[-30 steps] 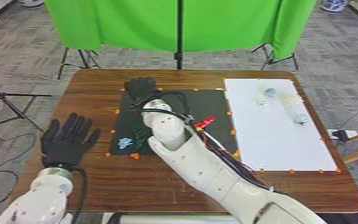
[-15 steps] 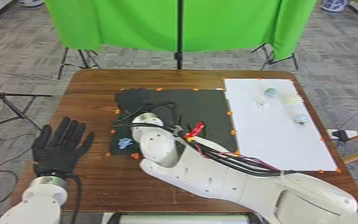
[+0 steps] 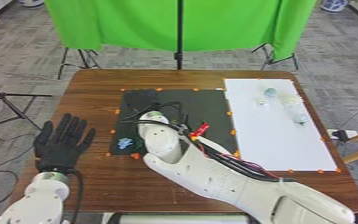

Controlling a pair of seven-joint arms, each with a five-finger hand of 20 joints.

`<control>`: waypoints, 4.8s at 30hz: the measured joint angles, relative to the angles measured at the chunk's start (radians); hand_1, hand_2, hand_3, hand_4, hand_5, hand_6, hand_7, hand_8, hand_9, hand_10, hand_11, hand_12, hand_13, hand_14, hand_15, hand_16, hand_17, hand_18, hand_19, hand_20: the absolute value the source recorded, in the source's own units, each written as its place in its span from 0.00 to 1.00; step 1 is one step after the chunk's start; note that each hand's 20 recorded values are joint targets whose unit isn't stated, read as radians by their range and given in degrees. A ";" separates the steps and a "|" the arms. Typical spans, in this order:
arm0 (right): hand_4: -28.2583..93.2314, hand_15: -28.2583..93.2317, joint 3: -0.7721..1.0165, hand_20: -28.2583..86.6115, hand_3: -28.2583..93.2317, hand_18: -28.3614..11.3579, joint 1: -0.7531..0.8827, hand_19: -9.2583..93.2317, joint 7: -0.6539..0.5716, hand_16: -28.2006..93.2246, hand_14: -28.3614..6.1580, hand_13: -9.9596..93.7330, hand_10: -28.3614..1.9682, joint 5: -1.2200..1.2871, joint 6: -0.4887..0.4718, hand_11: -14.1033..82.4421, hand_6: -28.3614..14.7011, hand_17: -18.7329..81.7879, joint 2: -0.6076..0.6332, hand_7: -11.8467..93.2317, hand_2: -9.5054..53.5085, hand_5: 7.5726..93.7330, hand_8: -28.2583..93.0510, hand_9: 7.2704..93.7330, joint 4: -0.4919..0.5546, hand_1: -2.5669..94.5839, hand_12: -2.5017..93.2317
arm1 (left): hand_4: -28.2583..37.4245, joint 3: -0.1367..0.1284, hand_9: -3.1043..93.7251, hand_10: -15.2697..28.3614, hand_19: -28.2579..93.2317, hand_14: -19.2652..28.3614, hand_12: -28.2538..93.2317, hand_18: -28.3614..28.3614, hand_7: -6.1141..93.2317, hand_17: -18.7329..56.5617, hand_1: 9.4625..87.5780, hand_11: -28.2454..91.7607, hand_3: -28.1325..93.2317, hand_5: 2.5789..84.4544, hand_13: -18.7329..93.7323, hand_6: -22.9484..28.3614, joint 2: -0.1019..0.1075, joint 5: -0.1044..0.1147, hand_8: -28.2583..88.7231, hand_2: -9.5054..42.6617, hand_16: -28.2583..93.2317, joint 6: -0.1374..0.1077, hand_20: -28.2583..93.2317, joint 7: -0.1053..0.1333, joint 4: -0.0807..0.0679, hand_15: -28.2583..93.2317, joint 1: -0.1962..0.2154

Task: Arrange flowers

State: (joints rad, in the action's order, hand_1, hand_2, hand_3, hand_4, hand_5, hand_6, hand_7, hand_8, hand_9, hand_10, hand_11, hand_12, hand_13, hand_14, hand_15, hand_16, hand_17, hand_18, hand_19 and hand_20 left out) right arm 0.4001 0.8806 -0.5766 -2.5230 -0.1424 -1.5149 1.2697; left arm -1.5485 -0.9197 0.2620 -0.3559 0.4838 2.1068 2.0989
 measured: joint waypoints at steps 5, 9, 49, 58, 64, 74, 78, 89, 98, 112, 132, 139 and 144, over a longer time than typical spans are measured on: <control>0.00 0.61 -0.003 0.50 0.80 0.13 0.003 0.91 0.006 0.50 0.49 0.70 0.36 -0.004 0.003 0.36 0.52 0.57 -0.001 0.27 0.00 0.58 0.15 0.67 -0.001 0.59 0.23 | 0.00 -0.001 0.41 0.68 0.57 0.71 0.34 0.76 0.33 0.18 0.23 0.52 0.86 0.47 0.43 0.59 0.000 0.000 0.12 0.44 0.17 0.000 0.38 -0.001 -0.001 0.64 -0.001; 0.00 0.61 -0.018 0.49 0.81 0.13 0.000 0.91 0.002 0.49 0.48 0.70 0.34 0.004 0.007 0.35 0.51 0.57 0.000 0.27 0.00 0.56 0.16 0.66 0.002 0.58 0.22 | 0.00 -0.001 0.41 0.68 0.57 0.71 0.34 0.76 0.33 0.18 0.23 0.52 0.86 0.47 0.43 0.59 -0.001 0.001 0.12 0.44 0.17 0.000 0.38 -0.003 -0.002 0.64 -0.001; 0.00 0.58 0.903 0.39 0.85 0.11 0.606 0.75 -0.206 0.32 0.22 0.39 0.26 0.250 0.007 0.26 0.49 0.37 0.738 0.24 0.00 0.41 0.16 0.37 0.574 0.47 0.19 | 0.00 -0.103 0.42 0.69 0.56 0.72 0.35 0.76 0.30 0.18 0.23 0.50 0.85 0.48 0.43 0.59 -0.120 -0.073 0.13 0.45 0.18 0.084 0.38 -0.048 0.025 0.62 0.111; 0.00 0.57 0.904 0.39 0.85 0.08 0.609 0.76 -0.221 0.33 0.27 0.45 0.30 0.337 -0.110 0.26 0.50 0.42 0.728 0.25 0.00 0.41 0.16 0.36 0.441 0.49 0.18 | 0.00 -0.087 0.43 0.69 0.56 0.71 0.35 0.76 0.30 0.18 0.23 0.50 0.85 0.48 0.44 0.58 -0.124 -0.071 0.13 0.45 0.18 0.071 0.38 -0.055 0.015 0.62 0.096; 0.00 0.64 0.903 0.44 0.83 0.15 0.613 0.84 -0.243 0.38 0.40 0.61 0.36 0.376 -0.117 0.34 0.57 0.49 0.715 0.29 0.00 0.52 0.15 0.56 0.426 0.54 0.21 | 0.00 -0.072 0.43 0.69 0.56 0.71 0.35 0.76 0.30 0.18 0.23 0.50 0.85 0.48 0.44 0.58 -0.122 -0.079 0.13 0.45 0.18 0.070 0.38 -0.064 0.012 0.62 0.080; 0.00 0.59 0.857 0.54 0.75 0.19 0.638 0.87 -0.203 0.58 0.64 0.75 0.60 0.314 0.071 0.29 0.64 0.54 0.717 0.43 0.03 0.73 0.32 0.86 0.423 0.69 0.52 | 0.00 -0.065 0.43 0.69 0.56 0.72 0.35 0.76 0.30 0.18 0.23 0.50 0.85 0.49 0.44 0.59 -0.124 -0.078 0.13 0.45 0.18 0.036 0.38 -0.081 0.014 0.63 0.076; 0.00 0.59 0.853 0.54 0.76 0.19 0.640 0.88 -0.190 0.59 0.64 0.75 0.59 0.309 0.071 0.29 0.64 0.54 0.721 0.43 0.02 0.73 0.33 0.86 0.432 0.68 0.52 | 0.00 -0.059 0.43 0.69 0.56 0.72 0.35 0.76 0.31 0.18 0.23 0.51 0.85 0.49 0.45 0.59 -0.127 -0.071 0.13 0.45 0.18 0.002 0.38 -0.083 0.015 0.63 0.076; 0.00 0.58 0.718 0.55 0.78 0.21 0.578 0.88 0.073 0.59 0.65 0.73 0.60 0.259 0.161 0.28 0.65 0.53 0.713 0.44 0.02 0.72 0.33 0.85 0.566 0.67 0.52 | 0.00 -0.065 0.43 0.69 0.57 0.72 0.35 0.76 0.31 0.18 0.23 0.51 0.85 0.48 0.44 0.59 -0.130 -0.065 0.13 0.46 0.18 -0.002 0.38 -0.080 0.025 0.63 0.093; 0.00 0.58 0.459 0.57 0.78 0.20 0.342 0.87 0.267 0.59 0.65 0.73 0.60 0.108 0.023 0.28 0.65 0.52 0.557 0.45 0.02 0.71 0.32 0.84 0.588 0.66 0.51 | 0.00 -0.064 0.43 0.69 0.57 0.72 0.35 0.76 0.32 0.18 0.23 0.51 0.85 0.47 0.44 0.58 -0.129 -0.065 0.13 0.46 0.17 -0.010 0.38 -0.080 0.028 0.63 0.100; 0.00 0.57 0.247 0.58 0.79 0.19 0.150 0.87 0.315 0.58 0.64 0.72 0.59 0.137 -0.076 0.26 0.64 0.52 0.369 0.43 0.01 0.71 0.30 0.83 0.367 0.65 0.48 | 0.00 -0.060 0.43 0.69 0.57 0.72 0.34 0.76 0.31 0.18 0.23 0.51 0.85 0.48 0.45 0.59 -0.118 -0.064 0.13 0.46 0.17 -0.010 0.38 -0.080 0.028 0.63 0.096; 0.00 0.57 0.175 0.56 0.80 0.17 0.143 0.84 0.260 0.54 0.56 0.68 0.51 0.076 -0.129 0.30 0.62 0.50 0.303 0.38 0.00 0.65 0.27 0.75 0.311 0.61 0.37 | 0.00 -0.059 0.43 0.69 0.57 0.73 0.35 0.76 0.31 0.18 0.23 0.52 0.85 0.48 0.45 0.59 -0.103 -0.045 0.13 0.46 0.18 -0.015 0.38 -0.106 0.019 0.64 0.077; 0.00 0.60 0.215 0.53 0.87 0.17 0.156 0.81 0.276 0.44 0.45 0.64 0.43 0.081 -0.225 0.37 0.60 0.48 0.284 0.31 0.00 0.56 0.14 0.64 0.313 0.53 0.24 | 0.00 -0.064 0.44 0.69 0.58 0.72 0.34 0.76 0.32 0.19 0.23 0.52 0.86 0.44 0.45 0.60 -0.103 0.025 0.13 0.45 0.17 -0.080 0.38 -0.090 0.020 0.64 0.063; 0.00 0.60 0.243 0.52 0.88 0.16 0.160 0.80 0.281 0.42 0.43 0.61 0.39 0.099 -0.235 0.34 0.57 0.47 0.269 0.28 0.00 0.51 0.14 0.60 0.307 0.51 0.23 | 0.00 -0.068 0.43 0.69 0.58 0.72 0.34 0.76 0.33 0.19 0.23 0.53 0.86 0.43 0.45 0.60 -0.104 0.035 0.12 0.44 0.17 -0.100 0.38 -0.080 0.020 0.64 0.055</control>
State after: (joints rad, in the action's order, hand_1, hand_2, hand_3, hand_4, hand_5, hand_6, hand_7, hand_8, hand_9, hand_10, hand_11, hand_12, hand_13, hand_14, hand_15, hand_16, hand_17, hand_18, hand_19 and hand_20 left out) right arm 0.6426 1.0405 -0.2958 -2.4244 -0.3773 -1.2456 1.5763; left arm -1.6161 -1.0235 0.2975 -0.4561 0.4038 2.1272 2.1542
